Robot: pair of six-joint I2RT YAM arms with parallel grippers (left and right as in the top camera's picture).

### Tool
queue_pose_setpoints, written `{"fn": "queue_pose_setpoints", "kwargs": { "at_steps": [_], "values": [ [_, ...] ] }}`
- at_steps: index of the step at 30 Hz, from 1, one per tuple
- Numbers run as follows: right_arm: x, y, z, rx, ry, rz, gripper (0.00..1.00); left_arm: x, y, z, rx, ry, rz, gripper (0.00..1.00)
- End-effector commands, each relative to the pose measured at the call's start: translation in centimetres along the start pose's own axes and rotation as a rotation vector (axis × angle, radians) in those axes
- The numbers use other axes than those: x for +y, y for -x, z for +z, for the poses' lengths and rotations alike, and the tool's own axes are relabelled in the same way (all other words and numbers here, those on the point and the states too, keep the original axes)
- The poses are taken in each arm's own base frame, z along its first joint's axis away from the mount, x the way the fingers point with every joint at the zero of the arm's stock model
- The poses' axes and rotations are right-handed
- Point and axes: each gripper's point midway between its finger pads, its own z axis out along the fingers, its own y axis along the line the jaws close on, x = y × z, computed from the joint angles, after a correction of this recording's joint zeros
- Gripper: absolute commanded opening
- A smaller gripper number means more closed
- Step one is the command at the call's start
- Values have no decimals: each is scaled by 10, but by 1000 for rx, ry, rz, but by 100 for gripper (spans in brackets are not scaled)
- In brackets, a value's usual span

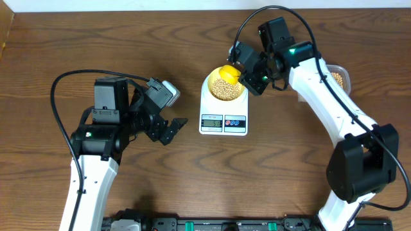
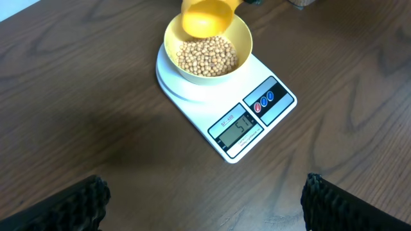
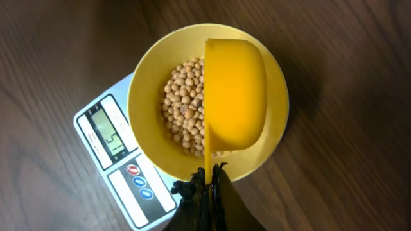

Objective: Scoop item into bowl and weigh 50g on scale

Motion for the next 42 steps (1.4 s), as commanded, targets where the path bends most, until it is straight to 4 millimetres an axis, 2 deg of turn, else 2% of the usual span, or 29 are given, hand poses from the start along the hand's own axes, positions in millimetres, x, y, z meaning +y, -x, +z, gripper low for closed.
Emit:
{"fn": "queue_pose_setpoints", "kwargs": {
  "at_steps": [1, 14, 25, 42],
  "values": [
    [3, -2, 9, 11, 14, -30, 1, 2, 4, -2, -6, 10, 12, 98],
    [8, -7, 28, 41, 41, -32, 1, 2, 4, -2, -6, 10, 12, 98],
    [1, -13, 30, 71, 3, -31, 1, 2, 4, -2, -6, 10, 12, 98],
    [16, -15, 33, 100, 33, -53, 1, 2, 4, -2, -6, 10, 12, 97]
  ]
}}
